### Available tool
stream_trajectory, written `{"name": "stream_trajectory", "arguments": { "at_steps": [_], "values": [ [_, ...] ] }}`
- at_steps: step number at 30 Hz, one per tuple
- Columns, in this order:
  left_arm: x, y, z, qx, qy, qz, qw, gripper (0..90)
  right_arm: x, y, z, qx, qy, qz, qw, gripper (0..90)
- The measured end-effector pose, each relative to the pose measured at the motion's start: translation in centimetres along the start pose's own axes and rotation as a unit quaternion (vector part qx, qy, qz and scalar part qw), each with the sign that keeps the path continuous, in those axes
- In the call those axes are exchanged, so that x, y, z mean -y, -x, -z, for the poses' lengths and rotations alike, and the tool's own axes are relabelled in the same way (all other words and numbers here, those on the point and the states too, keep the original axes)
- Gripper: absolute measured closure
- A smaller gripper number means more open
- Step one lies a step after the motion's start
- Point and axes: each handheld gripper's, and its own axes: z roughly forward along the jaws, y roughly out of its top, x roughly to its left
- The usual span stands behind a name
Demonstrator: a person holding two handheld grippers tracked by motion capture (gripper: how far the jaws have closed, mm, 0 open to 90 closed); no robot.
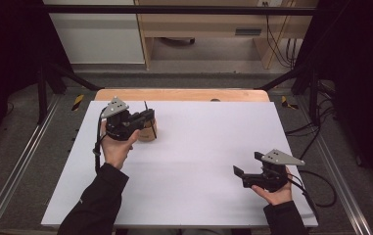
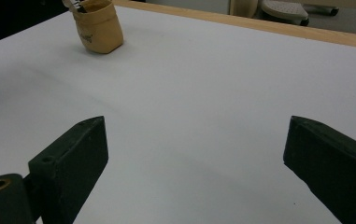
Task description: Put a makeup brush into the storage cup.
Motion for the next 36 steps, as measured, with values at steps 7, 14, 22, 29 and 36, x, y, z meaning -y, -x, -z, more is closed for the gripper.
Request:
{"name": "stream_trajectory", "arguments": {
  "at_steps": [7,14,22,29,36],
  "values": [
    [-0.5,-0.7,-0.8,-0.023,-0.003,-0.013,0.9996,85.2,0.1,0.0,0.1,0.002,0.000,-0.002,1.0000,6.6],
    [-0.6,-1.5,-1.9,-0.041,-0.007,-0.011,0.9991,85.3,0.1,0.0,0.0,0.002,0.000,-0.002,1.0000,6.5],
    [-0.6,-2.1,-3.0,-0.059,-0.013,-0.019,0.9980,85.3,0.1,0.1,0.0,0.002,0.000,-0.001,1.0000,6.4],
    [-0.5,-2.9,-3.6,-0.076,-0.017,-0.018,0.9968,85.3,0.1,0.0,0.0,0.000,-0.001,-0.002,1.0000,6.4],
    [-0.2,-3.4,-4.3,-0.089,-0.024,-0.016,0.9956,85.3,0.1,0.0,-0.1,0.000,-0.002,0.000,1.0000,6.4]
  ]
}}
